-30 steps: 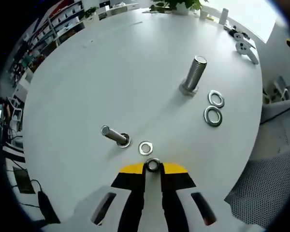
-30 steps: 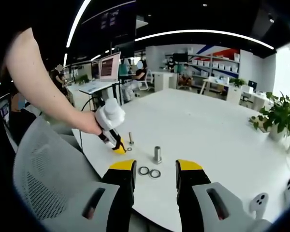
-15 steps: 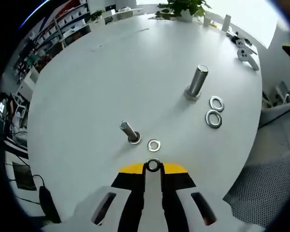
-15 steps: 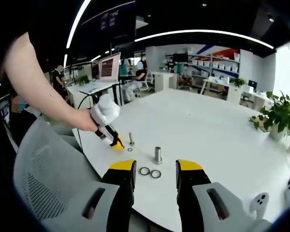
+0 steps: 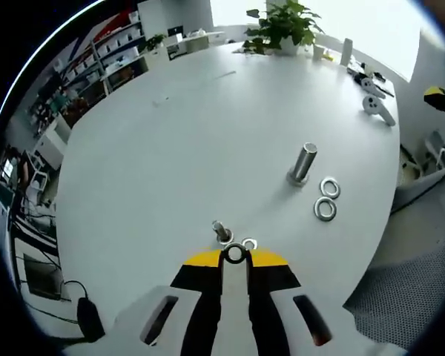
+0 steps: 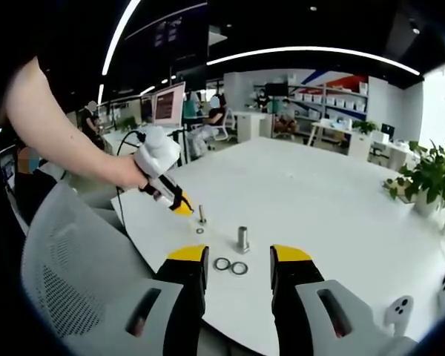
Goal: Place the washer onto the threaded stud by aligning its center hole with the stud, sliding it down to the base, and recovering from edge contact or off-axis alignment until the washer reaches the visible bottom stop.
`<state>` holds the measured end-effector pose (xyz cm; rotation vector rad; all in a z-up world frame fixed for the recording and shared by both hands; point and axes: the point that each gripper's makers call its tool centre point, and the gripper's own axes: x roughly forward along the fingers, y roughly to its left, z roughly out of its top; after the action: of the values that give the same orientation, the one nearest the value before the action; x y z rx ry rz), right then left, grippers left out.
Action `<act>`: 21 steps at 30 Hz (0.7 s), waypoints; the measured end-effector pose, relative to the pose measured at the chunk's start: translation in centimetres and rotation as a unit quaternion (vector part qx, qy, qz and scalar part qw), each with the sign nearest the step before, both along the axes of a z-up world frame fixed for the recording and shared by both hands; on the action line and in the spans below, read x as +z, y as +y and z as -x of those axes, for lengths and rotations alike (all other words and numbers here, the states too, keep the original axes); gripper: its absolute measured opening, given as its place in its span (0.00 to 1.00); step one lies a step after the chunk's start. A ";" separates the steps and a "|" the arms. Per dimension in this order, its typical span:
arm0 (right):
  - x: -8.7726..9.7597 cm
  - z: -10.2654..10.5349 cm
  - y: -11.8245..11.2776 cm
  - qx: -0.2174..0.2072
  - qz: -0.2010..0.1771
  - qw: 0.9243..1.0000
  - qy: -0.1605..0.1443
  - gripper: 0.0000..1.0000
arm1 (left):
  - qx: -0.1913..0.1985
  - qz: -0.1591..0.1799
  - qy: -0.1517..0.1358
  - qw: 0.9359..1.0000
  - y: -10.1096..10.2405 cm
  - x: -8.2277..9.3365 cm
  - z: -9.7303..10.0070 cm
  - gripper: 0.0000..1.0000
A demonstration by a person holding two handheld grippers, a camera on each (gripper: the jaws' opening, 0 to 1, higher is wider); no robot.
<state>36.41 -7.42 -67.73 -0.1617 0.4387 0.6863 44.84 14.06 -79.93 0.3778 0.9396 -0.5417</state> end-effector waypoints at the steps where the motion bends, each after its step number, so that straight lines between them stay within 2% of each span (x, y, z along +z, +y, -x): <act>1: 0.0 0.0 0.0 0.000 0.000 1.000 0.000 0.35 | 0.002 0.002 -0.004 1.000 0.0 0.2 -0.1 0.09; 4: 0.0 0.0 0.0 0.000 0.000 1.000 -0.001 0.35 | 0.002 0.002 -0.015 1.000 0.2 0.7 -0.6 0.09; 13: 0.1 0.0 0.0 0.001 0.002 1.000 -0.003 0.35 | 0.004 -0.001 -0.024 1.000 0.2 1.0 -1.6 0.10; 21: 0.1 0.0 0.0 0.000 0.001 1.000 -0.003 0.35 | -0.003 -0.010 -0.019 1.000 0.4 0.8 -2.3 0.10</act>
<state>36.36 -7.38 -67.66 -0.1659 0.4342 0.6850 47.17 14.43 -79.18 0.4075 0.9087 -0.5284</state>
